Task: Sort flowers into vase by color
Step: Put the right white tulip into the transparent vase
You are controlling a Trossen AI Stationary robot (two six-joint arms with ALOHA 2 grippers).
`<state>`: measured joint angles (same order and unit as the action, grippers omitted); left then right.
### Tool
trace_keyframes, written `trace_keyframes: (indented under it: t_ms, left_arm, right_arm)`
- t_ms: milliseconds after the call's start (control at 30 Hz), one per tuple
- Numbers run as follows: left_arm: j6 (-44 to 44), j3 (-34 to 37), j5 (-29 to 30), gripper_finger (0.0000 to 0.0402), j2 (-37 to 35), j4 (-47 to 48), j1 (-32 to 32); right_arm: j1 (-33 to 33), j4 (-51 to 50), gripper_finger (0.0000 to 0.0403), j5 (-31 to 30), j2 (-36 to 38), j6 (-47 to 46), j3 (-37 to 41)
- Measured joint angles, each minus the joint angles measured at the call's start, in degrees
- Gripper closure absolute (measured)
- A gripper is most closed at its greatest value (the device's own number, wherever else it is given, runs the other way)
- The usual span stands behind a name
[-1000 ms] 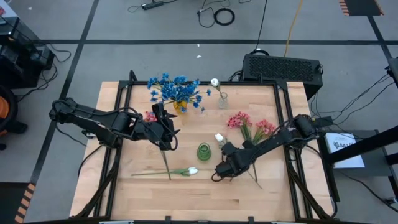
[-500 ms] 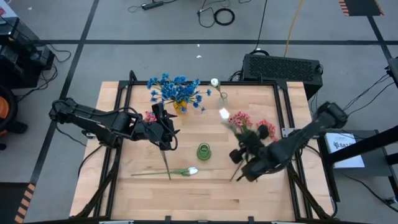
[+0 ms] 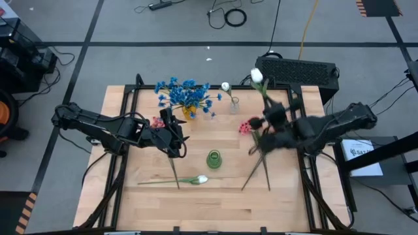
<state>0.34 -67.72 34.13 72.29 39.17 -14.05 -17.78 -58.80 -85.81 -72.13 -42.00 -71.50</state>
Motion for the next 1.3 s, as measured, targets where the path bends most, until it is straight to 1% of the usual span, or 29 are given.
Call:
trace_keyframes:
  t_ms: [67,100,200,267,333,433,500,567,633,733,833,967,1067,1167,1300]
  left_arm:
    - [0.02,0.00,0.00,0.0121,0.00,-0.44,0.00]
    - [0.10,0.00,0.00,0.0121,0.00,-0.89,0.00]
    - [1.36,0.00,0.00,0.0121,0.00,-2.36,0.07]
    - [2.04,0.00,0.00,0.0121,0.00,-3.35,0.07]
    - [3.11,0.00,0.01,0.0121,0.00,-4.31,0.07]
    - [4.21,-0.02,0.00,0.0121,0.00,-5.01,0.07]
    - [4.85,0.00,0.02,0.0121,0.00,-5.39,0.09]
    - [5.36,0.00,0.02,0.0121,0.00,-5.72,0.09]
    - [6.13,-0.02,0.02,0.0121,0.00,-5.81,0.09]
    - [6.16,-0.01,0.02,0.0121,0.00,-5.79,0.09]
    - [6.16,0.00,0.02,0.0121,0.00,-5.72,0.09]
    - [6.07,0.00,0.02,0.0121,0.00,-5.72,0.09]
    - [5.75,0.00,0.02,0.0121,0.00,-5.70,0.05]
    - [4.49,0.00,-0.02,0.0121,0.00,-5.70,0.05]
    - [3.13,0.00,-0.08,0.0121,0.00,-5.70,0.05]
  right_arm:
    - [4.01,4.41,0.0398,4.42,2.12,9.04,-0.64]
    - [6.21,7.18,0.0398,7.81,3.21,13.97,-0.66]
    - [13.81,17.19,0.0398,23.00,5.36,27.13,-0.40]
    - [17.92,22.88,0.0398,32.46,5.91,34.28,-0.16]
    - [21.30,29.28,0.0398,38.14,5.98,39.81,-0.16]
    - [26.18,38.57,0.0398,43.74,5.90,46.14,-0.15]
    - [30.19,47.58,0.0398,48.85,5.78,48.48,0.57]
    - [34.75,57.51,0.0398,54.61,5.78,48.17,2.64]
    - [38.93,64.64,0.0398,59.47,5.76,45.63,5.18]
    - [43.60,72.08,0.0399,65.31,5.76,40.83,10.63]
    - [45.98,80.97,0.0399,68.36,5.64,36.07,18.58]
    - [46.76,96.14,0.0399,68.20,5.62,32.16,29.51]
    - [46.71,104.22,0.0399,68.21,5.65,30.57,35.57]
    - [46.70,109.11,0.0399,67.74,5.65,30.36,39.15]
    - [46.71,111.37,0.0399,67.55,5.40,29.30,40.24]
